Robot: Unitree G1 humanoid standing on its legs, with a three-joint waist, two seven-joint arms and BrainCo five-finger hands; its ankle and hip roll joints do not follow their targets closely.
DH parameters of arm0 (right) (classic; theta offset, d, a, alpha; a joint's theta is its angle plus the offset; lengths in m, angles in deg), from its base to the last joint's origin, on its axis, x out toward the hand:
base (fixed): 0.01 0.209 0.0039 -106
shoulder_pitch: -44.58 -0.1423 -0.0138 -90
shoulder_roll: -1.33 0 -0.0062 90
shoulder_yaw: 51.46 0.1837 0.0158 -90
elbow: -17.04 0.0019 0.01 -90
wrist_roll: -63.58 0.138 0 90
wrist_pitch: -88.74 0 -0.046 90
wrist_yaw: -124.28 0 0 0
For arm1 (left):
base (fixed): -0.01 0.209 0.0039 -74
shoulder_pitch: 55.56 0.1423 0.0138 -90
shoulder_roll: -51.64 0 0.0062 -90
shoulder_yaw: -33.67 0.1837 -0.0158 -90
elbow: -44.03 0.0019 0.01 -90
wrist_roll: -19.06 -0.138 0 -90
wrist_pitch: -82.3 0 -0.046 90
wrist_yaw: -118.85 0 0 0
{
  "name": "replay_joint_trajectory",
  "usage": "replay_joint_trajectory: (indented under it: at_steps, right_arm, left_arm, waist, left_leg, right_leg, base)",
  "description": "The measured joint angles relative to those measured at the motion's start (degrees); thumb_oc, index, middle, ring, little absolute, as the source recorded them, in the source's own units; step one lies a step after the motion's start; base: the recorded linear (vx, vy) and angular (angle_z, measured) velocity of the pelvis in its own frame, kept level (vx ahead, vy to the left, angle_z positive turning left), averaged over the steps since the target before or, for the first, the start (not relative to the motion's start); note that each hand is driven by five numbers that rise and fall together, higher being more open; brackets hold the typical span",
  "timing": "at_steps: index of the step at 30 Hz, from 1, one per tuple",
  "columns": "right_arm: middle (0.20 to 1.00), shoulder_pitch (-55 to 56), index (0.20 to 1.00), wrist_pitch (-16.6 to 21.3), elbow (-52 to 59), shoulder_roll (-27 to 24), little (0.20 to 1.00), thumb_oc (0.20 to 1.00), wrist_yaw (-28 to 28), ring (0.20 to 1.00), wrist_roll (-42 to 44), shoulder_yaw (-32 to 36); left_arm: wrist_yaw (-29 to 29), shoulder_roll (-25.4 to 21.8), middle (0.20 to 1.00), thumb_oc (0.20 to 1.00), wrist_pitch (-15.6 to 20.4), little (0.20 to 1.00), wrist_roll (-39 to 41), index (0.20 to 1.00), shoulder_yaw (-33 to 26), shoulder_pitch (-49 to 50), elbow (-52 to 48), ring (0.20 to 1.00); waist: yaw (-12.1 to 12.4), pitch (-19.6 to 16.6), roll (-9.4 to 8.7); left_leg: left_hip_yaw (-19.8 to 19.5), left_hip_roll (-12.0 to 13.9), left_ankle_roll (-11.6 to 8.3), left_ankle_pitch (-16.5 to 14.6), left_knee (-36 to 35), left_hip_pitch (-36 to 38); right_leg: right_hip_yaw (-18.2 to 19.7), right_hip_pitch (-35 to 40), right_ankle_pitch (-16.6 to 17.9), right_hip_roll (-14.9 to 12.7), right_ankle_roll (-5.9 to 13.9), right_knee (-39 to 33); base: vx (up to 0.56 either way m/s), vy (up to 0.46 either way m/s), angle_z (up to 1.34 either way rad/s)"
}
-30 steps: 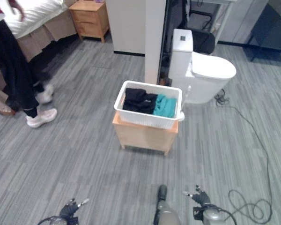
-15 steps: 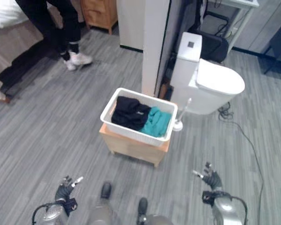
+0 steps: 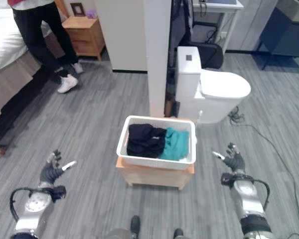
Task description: Grab the laundry basket,head to the washer,open it,put in the laundry and shut it.
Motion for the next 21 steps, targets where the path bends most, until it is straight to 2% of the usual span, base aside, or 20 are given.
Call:
replay_joint_trajectory:
  at_steps: [1,3,5,6,7,8,9,10,12,13,14,15,16,17,18,19,20,21]
  right_arm:
    - [1.000,-0.40,1.000,-0.08,-0.47,-0.01,1.000,1.000,0.41,1.000,2.52,0.03]
    - [1.000,-0.55,1.000,-0.79,-1.14,-0.83,1.000,1.000,1.19,1.000,4.67,-0.16]
    - [1.000,-0.70,1.000,-1.06,-1.61,-1.73,1.000,1.000,1.17,1.000,4.69,-0.82]
    - [1.000,-1.76,1.000,-1.29,-1.63,-3.44,1.000,1.000,1.61,1.000,4.67,-2.81]
    - [1.000,-0.62,1.000,-1.30,-0.76,-4.22,1.000,1.000,1.93,1.000,5.26,-2.53]
    - [1.000,2.18,1.000,-1.33,0.57,-4.30,1.000,1.000,2.18,1.000,6.02,-1.56]
    - [1.000,3.24,1.000,-1.61,0.86,-3.95,1.000,1.000,2.30,1.000,6.64,-1.64]
    - [1.000,4.67,1.000,-2.52,3.90,-4.04,1.000,1.000,2.51,1.000,7.03,-0.82]
    - [1.000,8.80,1.000,-2.15,11.06,-5.18,1.000,1.000,3.11,1.000,8.05,0.93]
    - [1.000,8.97,1.000,-2.23,12.82,-5.95,1.000,1.000,3.59,1.000,8.69,1.18]
    - [1.000,9.61,1.000,-2.17,14.86,-6.51,1.000,1.000,3.78,1.000,9.59,1.77]
    - [1.000,8.94,1.000,-2.09,17.20,-7.19,1.000,1.000,4.43,1.000,11.06,1.97]
    - [1.000,8.00,1.000,-2.02,17.74,-7.31,1.000,1.000,4.63,1.000,11.74,2.04]
    - [1.000,8.77,1.000,-1.77,19.15,-7.30,1.000,1.000,4.59,1.000,12.56,2.82]
    - [1.000,8.86,1.000,-1.56,19.39,-7.37,1.000,1.000,4.54,1.000,12.99,2.88]
    - [1.000,7.70,1.000,-1.59,19.13,-7.59,1.000,1.000,4.21,1.000,13.02,2.43]
    - [1.000,6.91,1.000,-1.79,19.11,-7.55,1.000,1.000,3.94,1.000,12.92,2.02]
    - [1.000,6.73,1.000,-2.31,19.86,-7.47,1.000,1.000,3.76,1.000,12.84,1.96]
  left_arm:
    - [-0.13,-0.71,1.000,1.000,-0.24,1.000,0.00,1.000,-0.04,-0.78,-0.13,1.000]
    - [-0.26,-1.94,1.000,1.000,-0.92,1.000,0.20,1.000,-0.10,-0.56,-1.25,1.000]
    - [-0.31,-2.62,1.000,1.000,-1.12,1.000,0.66,1.000,-0.40,-0.35,-1.52,1.000]
    - [-0.30,-2.62,1.000,1.000,-1.80,1.000,1.34,1.000,-0.31,-0.40,-1.05,1.000]
    - [-0.40,-2.73,1.000,1.000,-1.92,1.000,2.15,1.000,0.91,-1.91,-0.64,1.000]
    - [-0.53,-3.45,1.000,1.000,-1.98,1.000,2.48,1.000,3.54,-5.22,0.54,1.000]
    - [-0.88,-4.25,1.000,1.000,-1.94,1.000,2.50,1.000,4.06,-6.46,-0.01,1.000]
    - [-1.12,-4.55,1.000,1.000,-2.01,1.000,2.74,1.000,4.28,-7.32,-0.76,1.000]
    - [-2.07,-4.48,1.000,1.000,-2.30,1.000,3.34,1.000,7.34,-7.47,-1.90,1.000]
    - [-2.49,-4.26,1.000,1.000,-2.41,1.000,3.46,1.000,8.13,-7.74,-2.18,1.000]
    - [-2.58,-4.31,1.000,1.000,-2.79,1.000,3.49,1.000,9.01,-8.94,-2.19,1.000]
    - [-2.54,-4.47,1.000,1.000,-3.43,1.000,3.52,1.000,9.34,-10.39,-2.06,1.000]
    - [-2.56,-4.43,1.000,1.000,-3.87,1.000,3.50,1.000,9.54,-10.37,-1.91,1.000]
    - [-2.52,-4.48,1.000,1.000,-4.54,1.000,3.41,1.000,10.96,-11.61,-1.86,1.000]
    - [-2.50,-4.47,1.000,1.000,-4.49,1.000,3.35,1.000,11.37,-12.67,-2.01,1.000]
    - [-2.41,-4.49,1.000,1.000,-4.52,1.000,3.31,1.000,11.94,-14.80,-1.97,1.000]
    - [-2.39,-4.73,1.000,1.000,-4.60,1.000,3.27,1.000,11.98,-14.74,-2.40,1.000]
    - [-2.40,-4.75,1.000,1.000,-4.96,1.000,3.26,1.000,12.34,-14.64,-2.50,1.000]
  waist:
    - [0.17,0.13,0.19]
    - [0.03,0.19,0.31]
    - [-0.24,0.42,0.20]
    - [-0.16,0.68,0.58]
    - [-0.93,0.82,0.40]
    - [-1.80,0.95,-0.12]
    - [-2.63,0.92,-1.92]
    - [-3.01,1.08,-3.90]
    - [-4.65,1.21,-2.95]
    - [-4.75,1.55,-2.36]
    - [-4.74,2.15,-2.38]
    - [-3.91,3.50,-4.13]
    - [-3.55,3.62,-4.17]
    - [-4.34,3.96,-4.84]
    - [-4.55,4.23,-5.38]
    - [-4.43,4.90,-5.59]
    - [-3.99,4.95,-5.22]
    - [-3.79,4.98,-4.10]
  left_leg:
    - [0.43,-0.17,0.06,-0.09,-0.41,-0.09]
    - [0.49,-0.35,0.11,-0.07,-0.96,-0.13]
    - [0.26,-0.33,0.52,0.04,-1.10,-0.19]
    - [0.26,-0.08,0.65,-0.01,-1.54,-0.11]
    - [-1.04,0.06,-0.28,1.01,-1.56,-0.30]
    - [-4.40,0.11,-0.65,1.13,-1.24,-0.84]
    - [-5.70,-0.22,-0.96,1.35,-1.48,-0.91]
    - [-7.32,-0.01,-1.97,1.42,-2.43,-0.40]
    - [-9.80,2.15,-2.14,1.00,-1.12,-1.68]
    - [-10.06,3.41,-3.81,1.79,1.76,-3.11]
    - [-10.64,3.51,-6.11,0.73,7.31,-6.46]
    - [-13.57,3.09,-5.76,-0.08,17.87,-12.05]
    - [-14.55,3.50,-5.65,-0.34,19.05,-13.26]
    - [-14.27,4.27,-5.51,-1.27,16.39,-14.06]
    - [-13.25,4.64,-5.57,-1.20,13.04,-14.37]
    - [-11.88,6.13,-5.92,-0.88,8.23,-14.60]
    - [-10.58,6.89,-5.66,-0.77,4.97,-13.78]
    - [-10.77,7.56,-5.68,-0.76,4.33,-12.80]
  right_leg:
    - [-2.32,-0.82,-1.10,-1.62,0.30,-0.19]
    - [-3.04,-0.64,-0.50,-3.13,1.05,-6.04]
    - [-2.84,-0.75,1.65,-4.62,1.88,-11.77]
    - [-2.73,-2.25,3.90,-5.05,3.32,-14.68]
    - [-0.10,-1.99,5.01,-4.11,3.91,-16.60]
    - [3.95,-0.44,5.67,-2.57,4.05,-18.35]
    - [3.60,0.47,6.03,-2.35,3.33,-19.22]
    - [2.90,1.15,10.14,-1.72,0.39,-19.08]
    - [-2.59,3.53,9.55,-0.17,-1.34,-20.81]
    - [-3.20,3.60,8.78,1.77,-2.46,-20.48]
    - [-3.82,3.06,8.12,2.08,-3.51,-19.95]
    - [-4.29,2.41,7.54,2.31,-4.77,-18.67]
    - [-4.35,2.82,7.42,2.69,-5.33,-18.30]
    - [-6.04,4.15,7.15,2.79,-5.69,-20.49]
    - [-6.69,4.26,7.25,2.55,-5.84,-20.79]
    - [-6.76,3.95,7.24,2.76,-5.62,-21.30]
    - [-5.98,3.57,7.33,3.29,-5.46,-21.10]
    - [-4.69,2.81,7.13,3.87,-5.28,-20.38]
  base:
    - [0.11,-0.062,-0.19]
    - [0.11,-0.055,-0.17]
    - [0.23,-0.132,-0.17]
    - [0.22,-0.170,0.01]
    - [0.30,-0.241,0.62]
    - [0.16,-0.159,1.14]
    - [0.23,-0.245,1.28]
    - [0.19,-0.262,1.11]
    - [0.05,-0.224,0.96]
    - [-0.04,-0.107,0.61]
    - [0.08,-0.024,0.30]
    - [0.16,0.036,0.17]
    - [0.19,0.074,0.26]
    - [0.16,0.132,0.40]
    - [0.17,0.202,0.44]
    - [0.20,0.247,0.06]
    - [0.24,0.336,-0.39]
    - [0.17,0.248,-0.52]
